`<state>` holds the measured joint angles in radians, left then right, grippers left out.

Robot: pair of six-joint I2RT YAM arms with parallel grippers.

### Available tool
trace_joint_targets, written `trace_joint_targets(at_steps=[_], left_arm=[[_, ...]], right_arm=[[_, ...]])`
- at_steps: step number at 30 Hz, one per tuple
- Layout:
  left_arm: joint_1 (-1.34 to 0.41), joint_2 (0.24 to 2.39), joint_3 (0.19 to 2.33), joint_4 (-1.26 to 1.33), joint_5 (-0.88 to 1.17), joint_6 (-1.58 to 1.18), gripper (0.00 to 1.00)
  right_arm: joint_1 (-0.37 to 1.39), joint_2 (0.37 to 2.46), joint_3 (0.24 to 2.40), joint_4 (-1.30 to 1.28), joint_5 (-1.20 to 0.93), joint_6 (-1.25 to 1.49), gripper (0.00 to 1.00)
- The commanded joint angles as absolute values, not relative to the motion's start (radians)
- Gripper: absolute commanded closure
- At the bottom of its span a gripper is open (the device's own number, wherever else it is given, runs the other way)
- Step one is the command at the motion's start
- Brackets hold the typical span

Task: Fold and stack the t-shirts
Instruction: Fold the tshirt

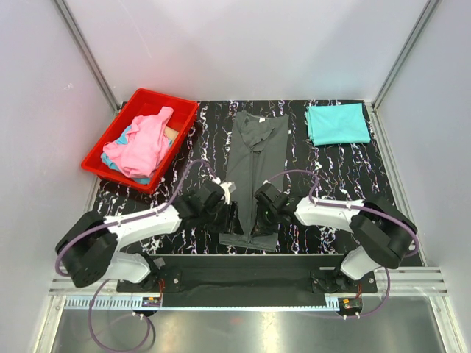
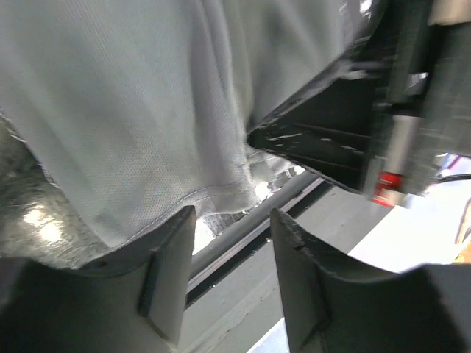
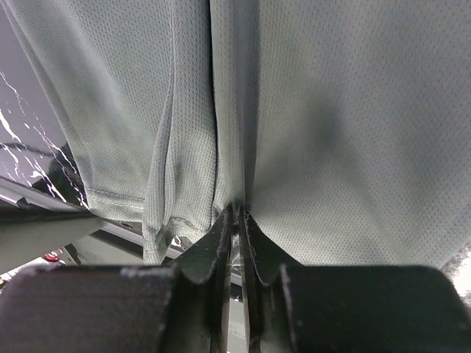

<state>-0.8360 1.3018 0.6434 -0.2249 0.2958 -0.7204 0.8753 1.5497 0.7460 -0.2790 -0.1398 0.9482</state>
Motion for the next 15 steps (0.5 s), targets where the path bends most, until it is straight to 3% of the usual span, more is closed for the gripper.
trace_joint_targets(at_steps=[1,6,10,13,14,15], left_arm=[[-0.857,1.345,0.658,-0.149,0.307,-0.732,0.47],[-0.862,1.387,0.695,-0.161,0.272,-0.713,0.47],[-0.864,1.419,0.710,-0.153,0.275,-0.704,0.58],[-0.864,1.419,0.722,-0.159,0.284,-0.703,0.75],[-0.864,1.416,0.727,-0.172,0.284,-0.701,0.88],[-0.864,1.410,0.732,-0.182,0.285,-0.701,0.94]], right_arm=[[0.884,1.509,0.735,-0.249,-0.120,0.960,0.86],[0.884,1.497,0.716,-0.232,-0.117,0.962,0.86],[0.884,1.500,0.715,-0.222,-0.120,0.963,0.86],[0.884,1.502,0.716,-0.210,-0.120,0.965,0.86],[0.884,1.503,0.718,-0.207,-0.120,0.966,0.86],[0.884,1.502,0.718,-0.206,-0.121,0.966,0.86]])
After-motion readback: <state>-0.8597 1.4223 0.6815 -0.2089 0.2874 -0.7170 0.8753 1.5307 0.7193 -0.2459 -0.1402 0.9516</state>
